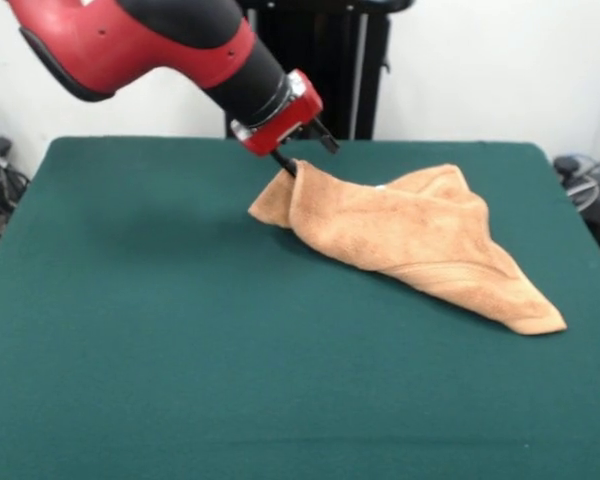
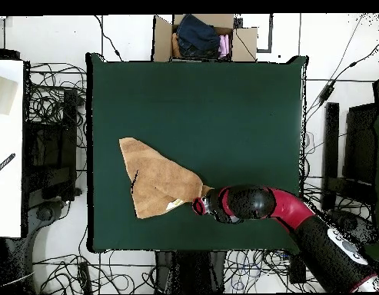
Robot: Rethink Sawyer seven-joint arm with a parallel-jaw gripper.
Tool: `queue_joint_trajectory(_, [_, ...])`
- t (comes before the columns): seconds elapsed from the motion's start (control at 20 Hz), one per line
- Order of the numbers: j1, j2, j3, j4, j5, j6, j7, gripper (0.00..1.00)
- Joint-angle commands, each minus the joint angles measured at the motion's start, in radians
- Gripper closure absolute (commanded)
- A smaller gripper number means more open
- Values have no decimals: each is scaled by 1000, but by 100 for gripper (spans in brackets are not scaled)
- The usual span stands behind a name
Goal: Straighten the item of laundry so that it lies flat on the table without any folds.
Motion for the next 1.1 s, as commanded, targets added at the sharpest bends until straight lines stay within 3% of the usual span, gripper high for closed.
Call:
queue_joint_trajectory(0.05, [35,-11,-90,5,-58,-82,68,0])
queue_joint_trajectory(1.1, [38,-36,-96,9,-66,-168,87,0])
